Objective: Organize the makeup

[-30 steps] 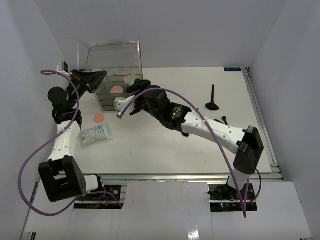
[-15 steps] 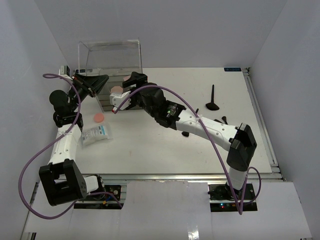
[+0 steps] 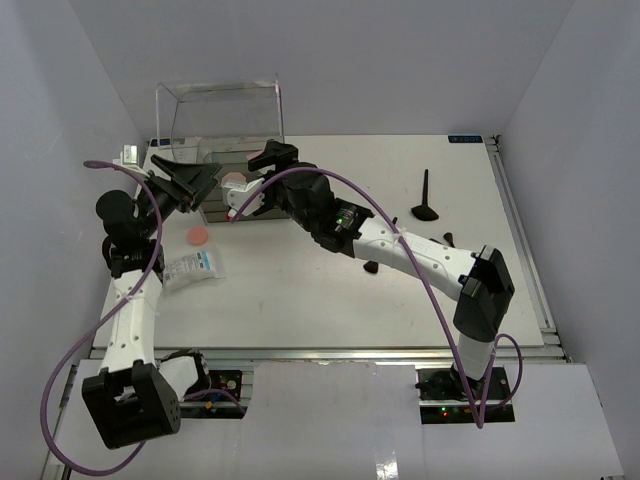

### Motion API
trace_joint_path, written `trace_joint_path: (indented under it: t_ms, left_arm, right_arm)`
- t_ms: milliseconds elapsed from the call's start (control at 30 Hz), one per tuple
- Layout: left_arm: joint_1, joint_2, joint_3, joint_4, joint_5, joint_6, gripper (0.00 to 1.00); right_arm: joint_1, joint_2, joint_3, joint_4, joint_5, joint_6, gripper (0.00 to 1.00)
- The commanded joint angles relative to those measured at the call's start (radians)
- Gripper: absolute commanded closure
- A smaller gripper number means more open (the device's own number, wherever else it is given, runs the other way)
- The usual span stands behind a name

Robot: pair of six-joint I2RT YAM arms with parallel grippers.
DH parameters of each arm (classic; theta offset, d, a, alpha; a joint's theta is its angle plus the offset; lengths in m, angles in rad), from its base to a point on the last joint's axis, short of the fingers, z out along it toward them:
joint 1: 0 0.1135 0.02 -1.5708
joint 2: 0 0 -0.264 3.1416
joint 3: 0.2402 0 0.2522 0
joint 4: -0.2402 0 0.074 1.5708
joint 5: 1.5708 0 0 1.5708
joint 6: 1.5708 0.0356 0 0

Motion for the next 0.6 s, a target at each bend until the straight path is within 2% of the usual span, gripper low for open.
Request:
trace_joint_path:
  t_ms: [0, 200, 300, 433, 567]
  left_arm:
    - [-0.001, -0.139, -0.025, -0.241, -0.073, 0.275, 0.02]
    - [0.0, -0.263, -0.037, -0.567, -0.27, 0.536, 0.03]
    - [-0.001, -0.274, -0.047, -0.671, -0.375, 0.63, 0.04]
    - [-0.001, -0.253, -0.061, -0.742, -0.483, 0.714, 0.05]
    - [-0.001, -0.179, -0.078, -0.744, -0.518, 0.76, 0.06]
  right_arm:
    - [-0.009, -0.015, 0.038, 0.077, 0.007, 0.006, 0.21]
    - [-0.01, -0.012, 0.046, 0.071, -0.001, 0.012, 0.21]
    - [-0.012, -0.009, 0.048, 0.064, -0.002, 0.019, 0.21]
    - [-0.011, -0.012, 0.041, 0.057, -0.005, 0.026, 0.21]
    - [-0.013, -0.012, 0.044, 0.048, -0.009, 0.033, 0.21]
